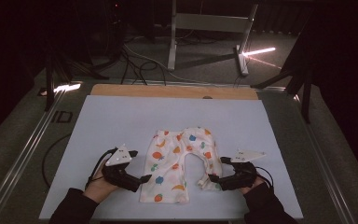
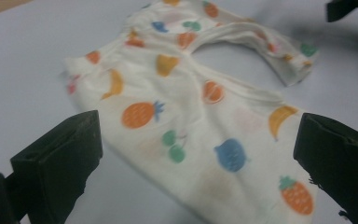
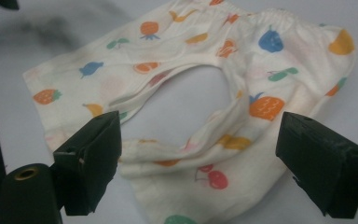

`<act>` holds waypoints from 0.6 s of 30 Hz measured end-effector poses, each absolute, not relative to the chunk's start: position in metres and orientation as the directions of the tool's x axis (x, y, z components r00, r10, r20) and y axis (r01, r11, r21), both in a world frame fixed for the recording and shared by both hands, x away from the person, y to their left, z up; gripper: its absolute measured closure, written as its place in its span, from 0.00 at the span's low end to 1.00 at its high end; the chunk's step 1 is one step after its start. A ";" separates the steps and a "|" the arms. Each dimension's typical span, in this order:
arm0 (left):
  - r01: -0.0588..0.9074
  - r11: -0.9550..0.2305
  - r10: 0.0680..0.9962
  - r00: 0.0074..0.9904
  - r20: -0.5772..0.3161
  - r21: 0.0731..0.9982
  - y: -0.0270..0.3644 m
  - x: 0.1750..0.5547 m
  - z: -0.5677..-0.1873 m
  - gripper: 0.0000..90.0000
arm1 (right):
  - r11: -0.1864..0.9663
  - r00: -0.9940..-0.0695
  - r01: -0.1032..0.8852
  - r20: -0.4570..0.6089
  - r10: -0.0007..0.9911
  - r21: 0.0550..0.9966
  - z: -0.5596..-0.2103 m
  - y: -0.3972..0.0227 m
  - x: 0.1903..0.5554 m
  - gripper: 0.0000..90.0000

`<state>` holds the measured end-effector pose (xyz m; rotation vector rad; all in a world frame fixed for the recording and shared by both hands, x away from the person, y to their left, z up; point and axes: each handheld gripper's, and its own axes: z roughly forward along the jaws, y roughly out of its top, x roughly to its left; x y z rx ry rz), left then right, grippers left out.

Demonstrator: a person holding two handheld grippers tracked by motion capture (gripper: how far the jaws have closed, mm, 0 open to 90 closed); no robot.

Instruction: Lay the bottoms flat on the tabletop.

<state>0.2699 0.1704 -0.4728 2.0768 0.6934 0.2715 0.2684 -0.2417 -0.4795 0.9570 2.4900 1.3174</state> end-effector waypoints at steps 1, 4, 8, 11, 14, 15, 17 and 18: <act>0.380 -0.426 0.593 0.803 -0.063 0.821 0.180 0.270 -0.473 0.02 | 0.412 -0.784 0.458 0.140 0.605 0.788 -0.479 -0.242 0.268 0.16; 0.395 -0.405 0.627 0.776 -0.064 0.824 0.192 0.266 -0.475 0.02 | 0.428 -0.797 0.451 0.137 0.588 0.783 -0.480 -0.238 0.264 0.17; 0.414 -0.391 0.662 0.747 -0.062 0.822 0.205 0.257 -0.480 0.02 | 0.458 -0.829 0.402 0.103 0.550 0.793 -0.482 -0.236 0.257 0.17; 0.425 -0.381 0.684 0.727 -0.059 0.821 0.212 0.249 -0.484 0.02 | 0.453 -0.848 0.400 0.134 0.512 0.797 -0.484 -0.237 0.254 0.16; 0.432 -0.369 0.718 0.695 -0.043 0.823 0.218 0.240 -0.489 0.03 | 0.472 -0.854 0.394 0.123 0.506 0.789 -0.487 -0.238 0.252 0.20; 0.437 -0.368 0.724 0.689 -0.043 0.821 0.220 0.239 -0.490 0.03 | 0.481 -0.853 0.393 0.116 0.508 0.784 -0.488 -0.238 0.252 0.22; 0.436 -0.349 0.751 0.659 -0.030 0.829 0.225 0.236 -0.490 0.02 | 0.493 -0.846 0.405 0.111 0.521 0.770 -0.490 -0.239 0.251 0.27; 0.439 -0.332 0.763 0.646 -0.036 0.835 0.228 0.235 -0.490 0.01 | 0.498 -0.842 0.414 0.111 0.528 0.762 -0.491 -0.239 0.251 0.30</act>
